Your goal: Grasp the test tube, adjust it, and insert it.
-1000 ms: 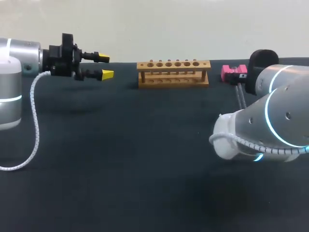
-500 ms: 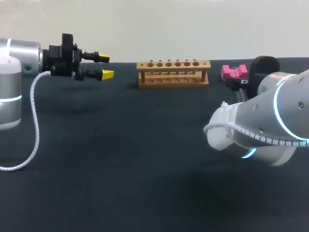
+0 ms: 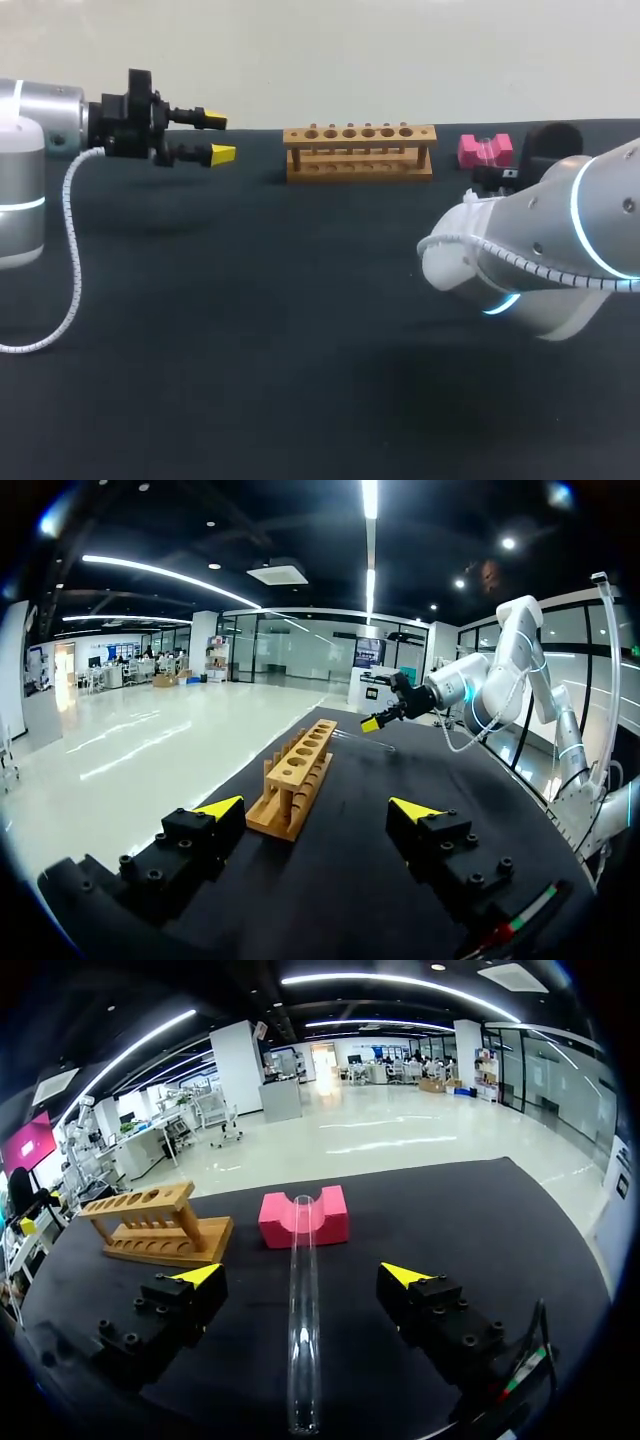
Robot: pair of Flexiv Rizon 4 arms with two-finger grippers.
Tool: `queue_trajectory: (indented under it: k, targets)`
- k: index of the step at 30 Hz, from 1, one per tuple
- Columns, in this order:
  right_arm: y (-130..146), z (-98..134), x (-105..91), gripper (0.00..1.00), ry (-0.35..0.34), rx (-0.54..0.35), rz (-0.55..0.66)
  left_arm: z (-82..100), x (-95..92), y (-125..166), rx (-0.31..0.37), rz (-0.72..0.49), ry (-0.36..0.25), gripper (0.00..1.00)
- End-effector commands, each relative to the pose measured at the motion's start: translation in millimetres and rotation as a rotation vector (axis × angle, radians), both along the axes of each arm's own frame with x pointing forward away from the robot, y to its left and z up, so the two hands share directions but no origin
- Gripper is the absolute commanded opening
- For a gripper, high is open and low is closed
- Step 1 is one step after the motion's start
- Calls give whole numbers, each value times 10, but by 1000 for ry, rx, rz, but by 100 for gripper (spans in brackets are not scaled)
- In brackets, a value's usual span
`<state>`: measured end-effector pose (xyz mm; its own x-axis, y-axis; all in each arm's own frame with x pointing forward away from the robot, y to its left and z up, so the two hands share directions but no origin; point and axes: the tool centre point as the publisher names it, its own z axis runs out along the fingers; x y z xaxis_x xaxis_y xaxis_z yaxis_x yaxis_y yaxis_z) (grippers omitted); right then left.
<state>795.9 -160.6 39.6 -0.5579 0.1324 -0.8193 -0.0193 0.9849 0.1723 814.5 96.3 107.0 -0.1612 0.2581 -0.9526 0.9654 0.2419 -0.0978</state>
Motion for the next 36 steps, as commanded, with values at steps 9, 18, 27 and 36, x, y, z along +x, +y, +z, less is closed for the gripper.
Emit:
queue_trajectory:
  k: [9, 18, 27, 36]
  targets:
    - [-58, -54, 7, 100, 11, -2, -19, -10, -12, 3, -3, 2, -5, 100]
    - [-106, -127, -42, 100, 27, -16, -25, -10, -12, 3, -3, 2, -5, 100]
    - [39, -178, -73, 100, 33, -43, 14, -10, -12, 3, -3, 2, -5, 100]
    - [131, -301, 54, 100, 30, -39, 22, -10, -12, 3, -3, 2, -5, 100]
